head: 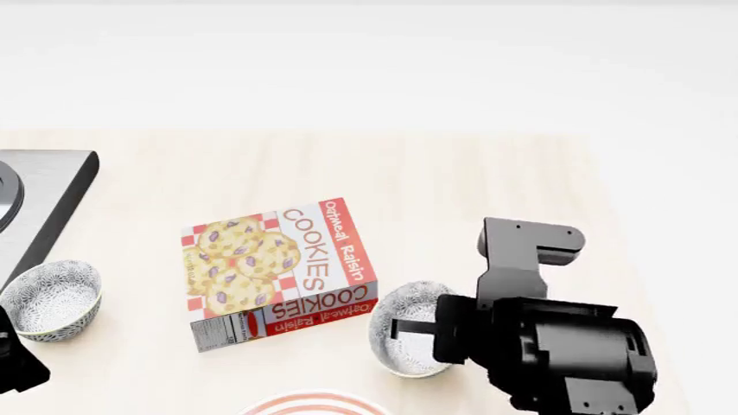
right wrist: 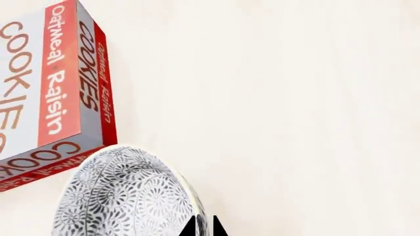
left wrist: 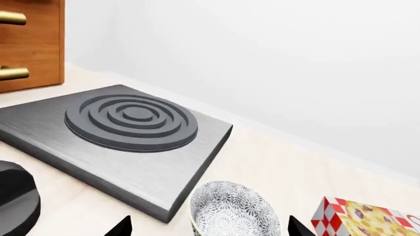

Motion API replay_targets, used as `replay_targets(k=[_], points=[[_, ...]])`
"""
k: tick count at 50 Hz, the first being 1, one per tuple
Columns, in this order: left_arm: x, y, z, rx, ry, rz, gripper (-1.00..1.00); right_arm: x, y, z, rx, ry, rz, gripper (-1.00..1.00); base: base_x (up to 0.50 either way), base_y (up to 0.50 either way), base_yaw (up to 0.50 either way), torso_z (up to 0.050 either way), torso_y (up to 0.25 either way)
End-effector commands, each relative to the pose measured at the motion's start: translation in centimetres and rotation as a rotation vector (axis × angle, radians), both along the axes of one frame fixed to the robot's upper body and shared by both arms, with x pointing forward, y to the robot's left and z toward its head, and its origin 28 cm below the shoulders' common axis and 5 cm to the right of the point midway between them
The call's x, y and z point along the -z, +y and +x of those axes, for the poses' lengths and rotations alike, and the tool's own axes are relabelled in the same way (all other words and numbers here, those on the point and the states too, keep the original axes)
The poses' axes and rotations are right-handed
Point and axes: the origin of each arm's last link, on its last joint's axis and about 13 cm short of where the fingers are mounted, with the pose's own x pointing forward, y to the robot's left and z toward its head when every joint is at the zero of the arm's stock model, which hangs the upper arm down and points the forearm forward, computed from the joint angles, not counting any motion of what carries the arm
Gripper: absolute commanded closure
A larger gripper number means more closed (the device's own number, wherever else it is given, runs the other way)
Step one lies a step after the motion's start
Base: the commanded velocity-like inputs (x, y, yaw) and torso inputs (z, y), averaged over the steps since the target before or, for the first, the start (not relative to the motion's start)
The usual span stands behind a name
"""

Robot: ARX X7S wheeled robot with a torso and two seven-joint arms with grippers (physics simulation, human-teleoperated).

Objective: Pick the akita bowl next to the plate and place it on the plate.

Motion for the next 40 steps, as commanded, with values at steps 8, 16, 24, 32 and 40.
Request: replay_targets(k=[8,16,24,32,40], points=[[0.0,0.0,0.0,0.001,0.0,0.001,-1.0,-5.1,-1.1,-4.3,-0.042,-0.182,-0.123,1.0,0.0,0.0,0.0,0.0,0.0],[0.1,0.0,0.0,0.002,-0.001,0.002,-1.0,-7.6,-0.9,-5.5,-0.052,-0.234,-0.161,1.0,0.0,0.0,0.0,0.0,0.0],[0.1,0.0,0.0,0.003,-0.002,0.004,-1.0,-9.9,-0.2,-6.6,-0.087,-0.274,-0.101,1.0,0.0,0.0,0.0,0.0,0.001],[-0.1,-0.1,0.0,0.003,-0.002,0.004,-1.0,-10.8,0.1,-7.6,-0.131,-0.263,-0.027,1.0,0.0,0.0,0.0,0.0,0.0],[0.1,-0.1,-0.1,0.006,-0.003,0.008,-1.0,-10.4,0.3,-8.1,-0.186,-0.213,0.106,1.0,0.0,0.0,0.0,0.0,0.0]])
